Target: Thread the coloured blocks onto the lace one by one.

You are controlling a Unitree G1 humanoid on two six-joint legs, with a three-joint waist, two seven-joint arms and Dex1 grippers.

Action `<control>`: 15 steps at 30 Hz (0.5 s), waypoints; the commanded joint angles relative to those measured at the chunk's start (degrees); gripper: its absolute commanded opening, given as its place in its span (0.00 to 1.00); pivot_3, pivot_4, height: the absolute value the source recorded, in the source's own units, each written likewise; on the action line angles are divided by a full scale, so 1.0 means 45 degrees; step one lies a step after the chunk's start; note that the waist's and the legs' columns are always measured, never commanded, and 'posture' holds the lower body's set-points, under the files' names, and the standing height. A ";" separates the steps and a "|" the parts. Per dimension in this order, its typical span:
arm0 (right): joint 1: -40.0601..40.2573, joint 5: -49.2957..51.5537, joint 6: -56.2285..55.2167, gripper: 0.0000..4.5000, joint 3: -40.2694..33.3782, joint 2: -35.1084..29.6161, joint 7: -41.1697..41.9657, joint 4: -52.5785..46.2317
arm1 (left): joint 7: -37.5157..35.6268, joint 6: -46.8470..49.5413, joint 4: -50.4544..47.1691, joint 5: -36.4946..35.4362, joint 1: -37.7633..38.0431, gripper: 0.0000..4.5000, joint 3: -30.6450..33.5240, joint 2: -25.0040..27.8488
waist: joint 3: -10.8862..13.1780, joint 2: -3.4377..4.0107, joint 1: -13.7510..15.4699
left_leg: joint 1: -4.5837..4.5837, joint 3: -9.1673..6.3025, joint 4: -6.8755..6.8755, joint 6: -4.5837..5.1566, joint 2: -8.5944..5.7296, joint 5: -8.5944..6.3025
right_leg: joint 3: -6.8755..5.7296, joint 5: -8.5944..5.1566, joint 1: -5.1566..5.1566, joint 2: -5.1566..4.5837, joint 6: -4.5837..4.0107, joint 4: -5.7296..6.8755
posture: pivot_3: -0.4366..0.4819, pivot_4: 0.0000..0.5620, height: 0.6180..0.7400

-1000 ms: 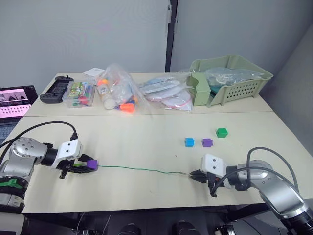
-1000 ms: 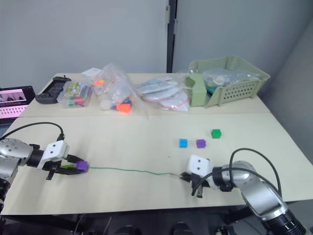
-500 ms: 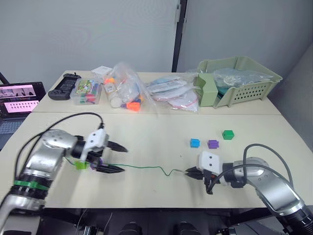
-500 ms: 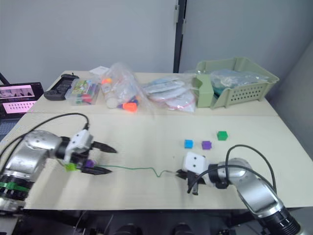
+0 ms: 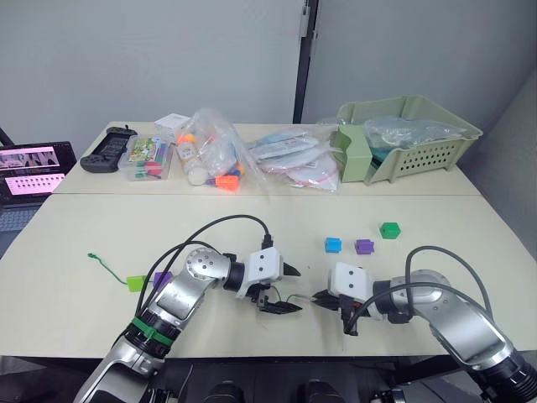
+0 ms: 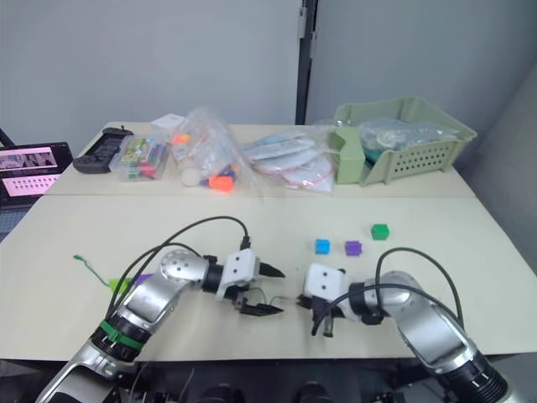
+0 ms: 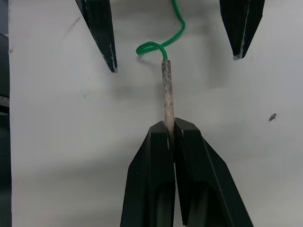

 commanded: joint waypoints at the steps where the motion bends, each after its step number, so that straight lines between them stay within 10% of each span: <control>1: -0.0049 0.0073 0.0106 0.00 -0.0163 0.0004 -0.0079 -0.0513 | 0.0058 0.0016 -0.0197 0.0198 -0.0353 0.68 -0.0145 -0.0046 | 0.0000 0.0000 0.0009 | -0.0001 0.0000 0.0003 0.0000 -0.0003 0.0000 | 0.0000 0.0000 0.0002 -0.0002 0.0000 -0.0002 | 0.48 0.27 1.00; 10: -0.0025 0.0121 0.0270 0.00 -0.0177 -0.0025 -0.0109 -0.0659 | 0.0081 0.0400 -0.0259 0.0135 -0.0392 0.01 -0.0174 -0.0136 | 0.0000 0.0000 0.0028 | 0.0000 -0.0002 0.0006 0.0000 -0.0007 0.0000 | 0.0000 -0.0001 0.0007 -0.0005 0.0002 -0.0003 | 0.48 0.27 1.00; 15: -0.0061 0.0127 0.0314 0.00 -0.0169 0.0000 -0.0133 -0.0673 | 0.0010 0.0517 -0.0204 0.0183 -0.0470 0.00 -0.0233 -0.0100 | 0.0000 0.0000 0.0032 | -0.0001 -0.0002 0.0006 0.0000 -0.0009 0.0000 | 0.0000 -0.0001 0.0007 -0.0006 0.0002 -0.0004 | 0.48 0.27 1.00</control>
